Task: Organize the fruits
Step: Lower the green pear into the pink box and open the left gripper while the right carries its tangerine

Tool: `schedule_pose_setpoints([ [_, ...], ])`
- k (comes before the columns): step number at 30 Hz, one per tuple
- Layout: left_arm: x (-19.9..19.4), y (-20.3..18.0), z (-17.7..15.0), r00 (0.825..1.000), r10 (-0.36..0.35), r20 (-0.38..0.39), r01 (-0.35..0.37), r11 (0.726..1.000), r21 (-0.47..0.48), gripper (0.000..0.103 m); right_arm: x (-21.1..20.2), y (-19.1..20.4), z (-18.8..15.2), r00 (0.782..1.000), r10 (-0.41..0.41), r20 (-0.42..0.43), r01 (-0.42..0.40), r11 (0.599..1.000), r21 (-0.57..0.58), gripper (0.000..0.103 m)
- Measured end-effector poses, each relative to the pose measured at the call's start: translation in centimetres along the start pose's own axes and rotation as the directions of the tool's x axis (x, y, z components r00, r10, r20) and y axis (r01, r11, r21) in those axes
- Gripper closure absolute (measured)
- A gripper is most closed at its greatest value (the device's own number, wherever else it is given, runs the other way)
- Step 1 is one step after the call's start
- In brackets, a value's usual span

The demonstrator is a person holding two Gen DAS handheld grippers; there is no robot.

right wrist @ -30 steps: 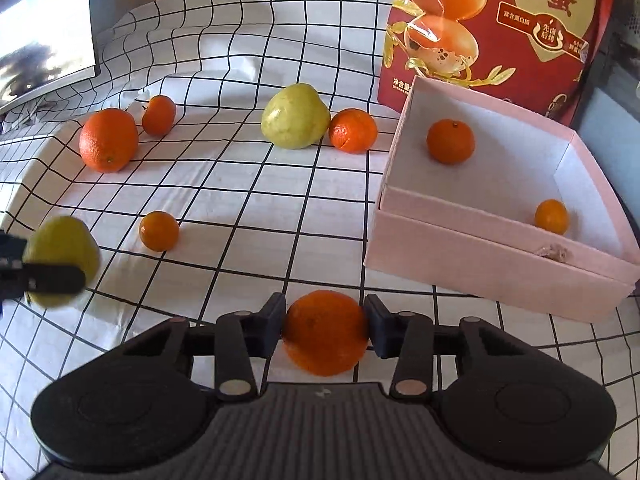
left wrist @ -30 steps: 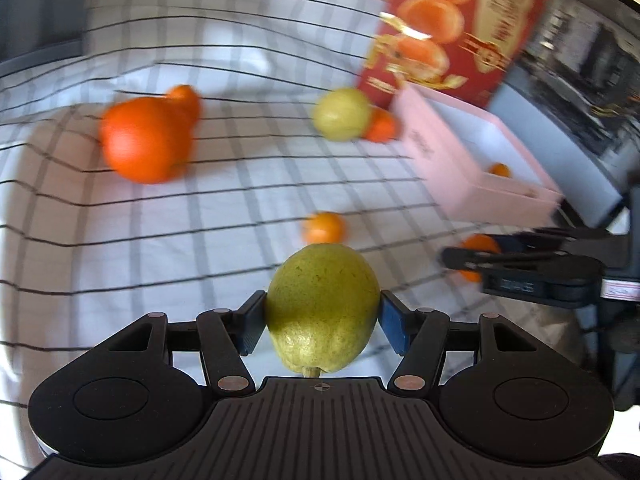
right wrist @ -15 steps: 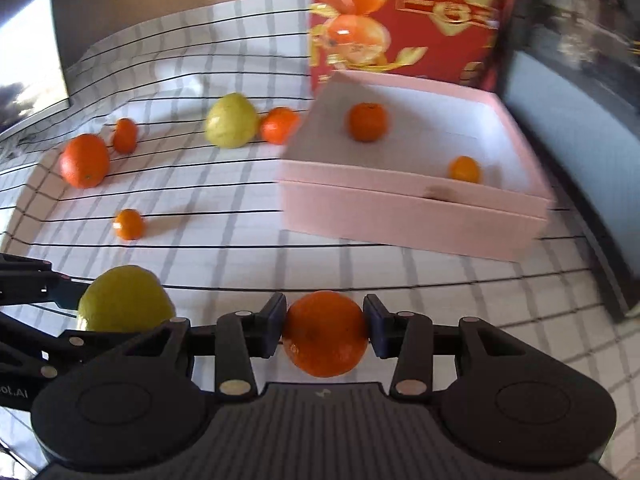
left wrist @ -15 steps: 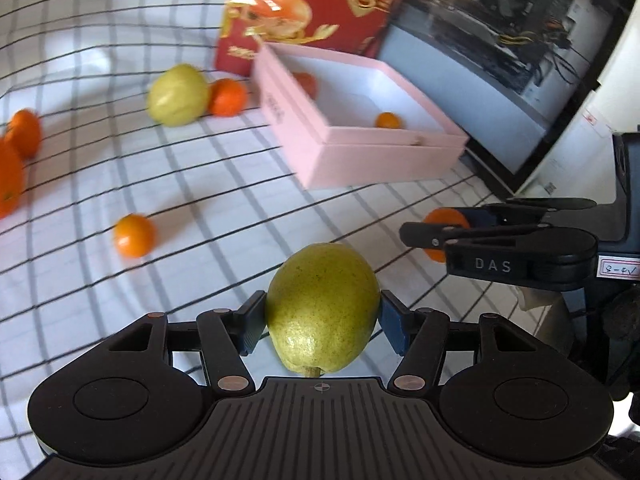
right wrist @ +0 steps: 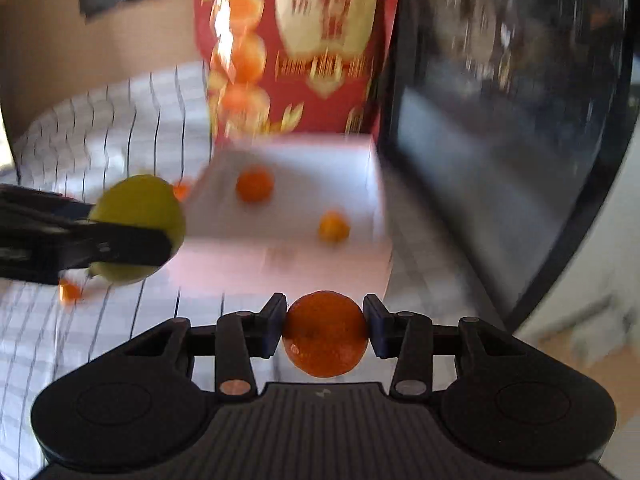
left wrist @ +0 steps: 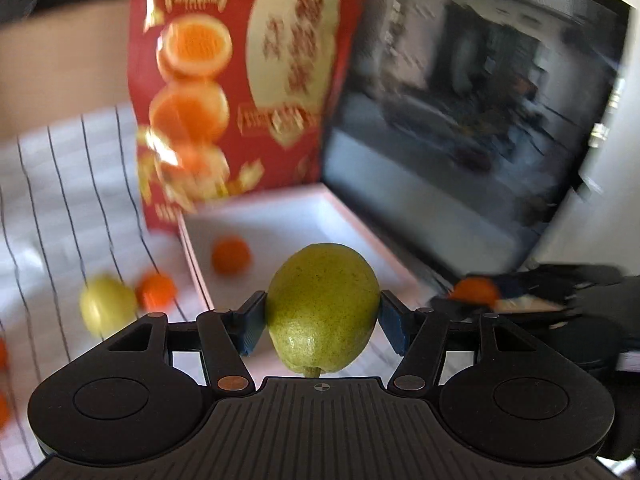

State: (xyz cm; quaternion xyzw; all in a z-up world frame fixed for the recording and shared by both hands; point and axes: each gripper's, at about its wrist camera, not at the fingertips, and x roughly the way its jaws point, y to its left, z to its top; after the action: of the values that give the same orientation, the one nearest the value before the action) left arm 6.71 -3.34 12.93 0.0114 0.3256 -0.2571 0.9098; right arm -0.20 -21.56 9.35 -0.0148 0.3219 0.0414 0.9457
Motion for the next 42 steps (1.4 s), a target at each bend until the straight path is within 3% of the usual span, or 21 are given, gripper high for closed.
schedule_pose_setpoints([
  [3,1.5,-0.6,2.7,0.998,0.058,0.009,-0.058,0.998,0.019,0.038,-0.2,-1.4,4.7,0.997,-0.019,0.072,0.019,1.0,0.005,0.061],
  [6,3.2,-1.1,4.1,0.998,0.067,-0.01,-0.067,0.998,0.014,0.038,0.6,-2.7,9.3,0.993,-0.025,0.111,0.024,1.0,0.017,0.061],
  [11,6.8,-0.5,4.4,0.994,0.034,-0.101,-0.038,0.999,-0.038,0.038,3.3,-4.0,14.2,0.997,0.026,0.077,-0.029,0.999,0.041,0.061],
  [14,10.3,0.5,3.7,0.979,0.01,-0.205,-0.029,0.996,-0.089,0.038,5.3,-4.0,15.0,0.998,0.044,0.05,-0.045,0.999,0.024,0.061],
  [18,14.3,0.5,2.6,0.951,0.037,-0.306,-0.048,0.998,-0.029,0.038,9.3,-3.6,15.6,0.997,0.078,-0.009,-0.078,0.997,0.012,0.061],
  [24,17.3,0.3,0.8,0.908,0.086,-0.411,-0.079,0.996,0.034,0.037,15.2,-2.7,16.0,0.984,0.138,-0.111,-0.136,0.99,0.025,0.061],
  [31,15.9,1.3,0.7,0.932,0.043,-0.361,-0.037,0.999,0.023,0.037,20.5,-0.7,14.7,0.959,0.131,-0.252,-0.156,0.984,-0.083,0.061],
  [35,11.9,0.9,0.2,0.963,0.052,-0.264,-0.037,0.997,0.062,0.042,22.6,-0.3,14.1,0.938,0.138,-0.317,-0.177,0.979,-0.098,0.061],
  [39,7.2,1.6,-0.7,0.983,0.035,-0.182,-0.034,0.999,0.009,0.042,24.3,0.3,13.5,0.923,0.113,-0.367,-0.166,0.979,-0.117,0.061],
  [42,3.9,3.0,-1.6,0.991,0.039,-0.129,-0.047,0.997,-0.057,0.043,24.9,1.1,13.2,0.925,0.062,-0.375,-0.135,0.976,-0.173,0.061],
])
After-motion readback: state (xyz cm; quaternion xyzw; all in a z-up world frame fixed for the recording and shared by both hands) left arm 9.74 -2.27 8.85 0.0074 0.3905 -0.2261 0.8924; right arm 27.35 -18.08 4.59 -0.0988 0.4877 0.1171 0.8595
